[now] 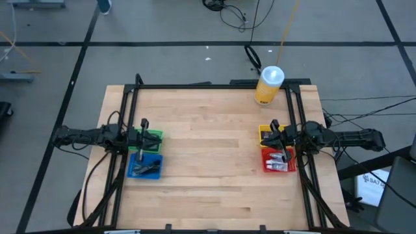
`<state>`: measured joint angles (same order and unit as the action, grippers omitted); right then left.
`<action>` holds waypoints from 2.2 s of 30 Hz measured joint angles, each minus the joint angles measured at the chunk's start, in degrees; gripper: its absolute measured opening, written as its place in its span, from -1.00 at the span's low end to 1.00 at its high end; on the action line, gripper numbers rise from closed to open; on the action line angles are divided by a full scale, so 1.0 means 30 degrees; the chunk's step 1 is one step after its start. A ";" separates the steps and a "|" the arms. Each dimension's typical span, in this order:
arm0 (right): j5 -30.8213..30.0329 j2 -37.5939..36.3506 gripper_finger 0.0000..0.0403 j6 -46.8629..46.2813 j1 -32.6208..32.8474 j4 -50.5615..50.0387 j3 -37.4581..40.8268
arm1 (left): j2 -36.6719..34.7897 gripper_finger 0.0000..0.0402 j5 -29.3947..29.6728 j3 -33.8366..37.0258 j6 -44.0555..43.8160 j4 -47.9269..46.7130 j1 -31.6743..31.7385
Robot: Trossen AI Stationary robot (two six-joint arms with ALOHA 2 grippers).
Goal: Pick & Place Travel size toiletries
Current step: Return to Home Position
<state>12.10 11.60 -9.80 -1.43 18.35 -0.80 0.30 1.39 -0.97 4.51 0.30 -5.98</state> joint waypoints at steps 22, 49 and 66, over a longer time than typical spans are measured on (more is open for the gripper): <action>0.0000 0.0000 -0.98 -0.0007 0.0000 0.0003 0.0000 | 0.0182 -0.84 0.0058 0.0007 -0.0167 0.0141 0.0000; -0.1404 -0.3832 -0.98 0.8220 -0.1515 -0.5166 0.0000 | 0.0182 -0.81 0.0061 0.0022 -0.0160 0.0319 0.0000; -0.4787 -0.3832 -0.98 0.5071 -0.1523 -0.5676 0.0000 | 0.0189 -0.81 0.0073 0.0036 -0.0160 0.0437 0.0000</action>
<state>-2.26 0.10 5.41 -6.00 1.32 -0.80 0.86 1.61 -0.86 4.03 1.61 -5.98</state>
